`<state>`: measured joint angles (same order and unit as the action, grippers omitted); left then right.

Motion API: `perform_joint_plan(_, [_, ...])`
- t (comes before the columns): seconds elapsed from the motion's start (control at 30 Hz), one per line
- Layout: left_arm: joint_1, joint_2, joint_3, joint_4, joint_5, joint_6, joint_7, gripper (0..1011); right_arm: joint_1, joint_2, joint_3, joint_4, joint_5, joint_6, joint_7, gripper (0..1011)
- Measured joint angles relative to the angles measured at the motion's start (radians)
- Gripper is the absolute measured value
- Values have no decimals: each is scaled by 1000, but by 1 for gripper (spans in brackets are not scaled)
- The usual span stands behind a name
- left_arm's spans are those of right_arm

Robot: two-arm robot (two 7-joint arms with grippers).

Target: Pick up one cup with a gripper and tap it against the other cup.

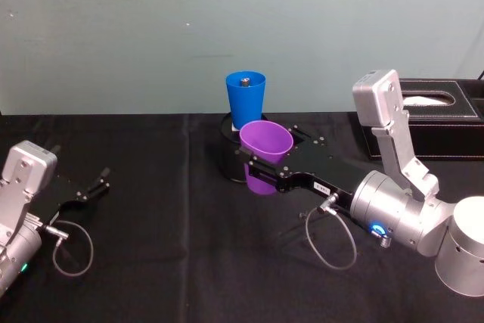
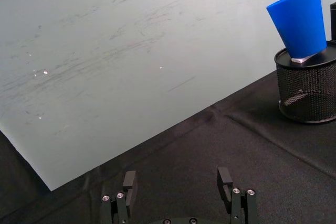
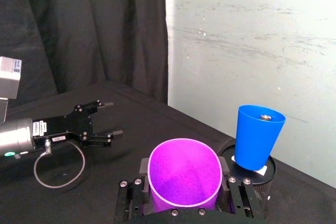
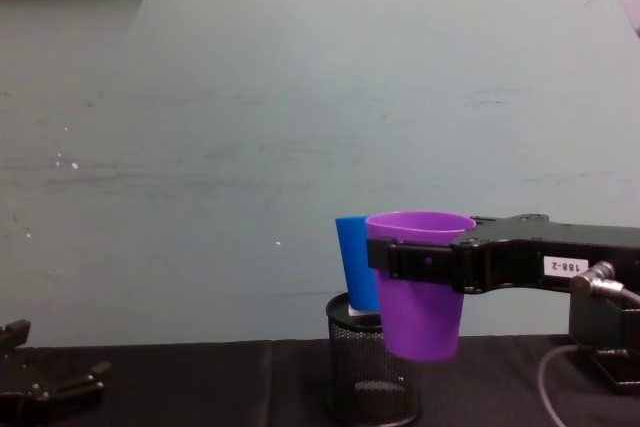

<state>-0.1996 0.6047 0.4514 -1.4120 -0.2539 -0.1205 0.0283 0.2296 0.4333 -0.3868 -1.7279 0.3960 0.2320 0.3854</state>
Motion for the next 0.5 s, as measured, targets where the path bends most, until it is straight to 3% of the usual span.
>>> perform_joint_plan(0.5, [0,0,0,0,0,0,0,1000,0,0,0,0,0,0,0,728])
